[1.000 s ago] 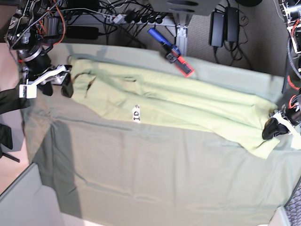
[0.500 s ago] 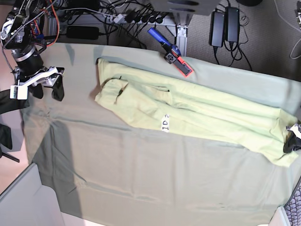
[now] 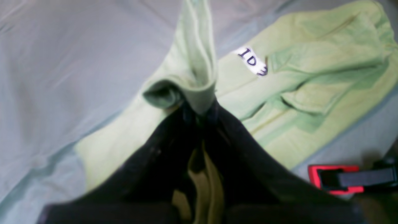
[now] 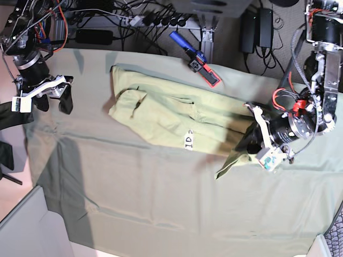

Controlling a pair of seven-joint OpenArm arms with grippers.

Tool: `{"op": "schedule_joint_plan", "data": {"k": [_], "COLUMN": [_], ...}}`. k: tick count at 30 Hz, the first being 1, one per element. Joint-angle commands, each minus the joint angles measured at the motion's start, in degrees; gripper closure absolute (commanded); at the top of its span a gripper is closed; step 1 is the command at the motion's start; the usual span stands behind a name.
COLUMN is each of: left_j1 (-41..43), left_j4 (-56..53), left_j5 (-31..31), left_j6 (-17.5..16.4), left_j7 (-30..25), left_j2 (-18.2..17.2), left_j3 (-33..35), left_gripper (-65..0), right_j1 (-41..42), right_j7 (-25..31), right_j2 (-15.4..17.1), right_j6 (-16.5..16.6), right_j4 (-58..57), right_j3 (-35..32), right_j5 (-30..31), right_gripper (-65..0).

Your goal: Fold the T-shirt properly

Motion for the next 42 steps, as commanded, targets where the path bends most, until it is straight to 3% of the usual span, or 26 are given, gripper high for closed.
{"op": "schedule_joint_plan", "data": {"k": [1,6,10,11,14,15,16,21,25,32,35,42], "left_j1": [-0.83,-0.83,-0.83,-0.83,-0.76,-0.74,-0.63,-0.76,-0.79,-0.98,-0.96,-0.96], "left_j4": [0.83,-0.74,-3.85,-4.35,-5.4,-5.46,-5.46,-5.22,-5.18,-2.01,0.33,0.76], "left_j5": [-0.2,5.57,6.03,6.12,5.79,4.87,3.74,-5.44,-6.14,-4.9,-4.85,-9.33], "left_j6": [0.2,0.48,0.61,0.61,2.1,2.86,3.04,2.89,-0.5,-0.48,-0.48,-0.48], "left_j7": [-1.84,-3.41,-3.93,-4.5,-5.73,-5.66,-5.62,-5.7,-5.68,-4.98,-4.15,-3.5], "left_j2": [0.63,2.29,2.27,2.27,2.29,2.29,2.29,2.69,5.38,6.08,4.98,-1.57], "left_j3": [0.5,2.21,2.21,2.21,2.21,2.23,2.25,4.09,6.91,6.43,3.3,-1.81], "left_gripper": [0.0,0.0,0.0,-3.7,-33.9,-40.0,-42.0,-42.0,-41.9,-41.9,-41.9,-41.9], "right_j1": [0.31,0.28,0.33,0.33,0.31,0.31,0.31,0.31,0.46,0.48,0.48,2.1], "right_j7": [1.14,1.05,1.11,1.14,1.31,1.29,1.27,-0.63,-0.63,-0.61,-0.61,-0.59], "right_j2": [0.94,0.94,0.94,0.94,0.92,0.92,0.92,0.87,-0.98,-7.34,-9.94,-15.37], "right_j6": [3.13,3.15,3.13,3.13,3.13,3.13,3.13,3.13,3.13,3.15,3.23,3.41], "right_j4": [0.92,0.92,0.92,0.92,0.92,0.92,0.92,0.9,0.83,-2.29,-2.86,-5.64], "right_j3": [0.59,0.59,0.59,0.59,0.59,0.59,0.59,0.59,0.59,0.59,0.57,0.42], "right_j5": [0.72,0.81,0.87,0.9,0.9,1.05,1.42,5.09,6.19,6.56,7.3,7.28], "right_gripper": [-44.5,-44.5,-44.5,-44.5,-44.5,-44.5,-44.5,-44.5,-44.5,-44.5,-44.5,-44.5]}}
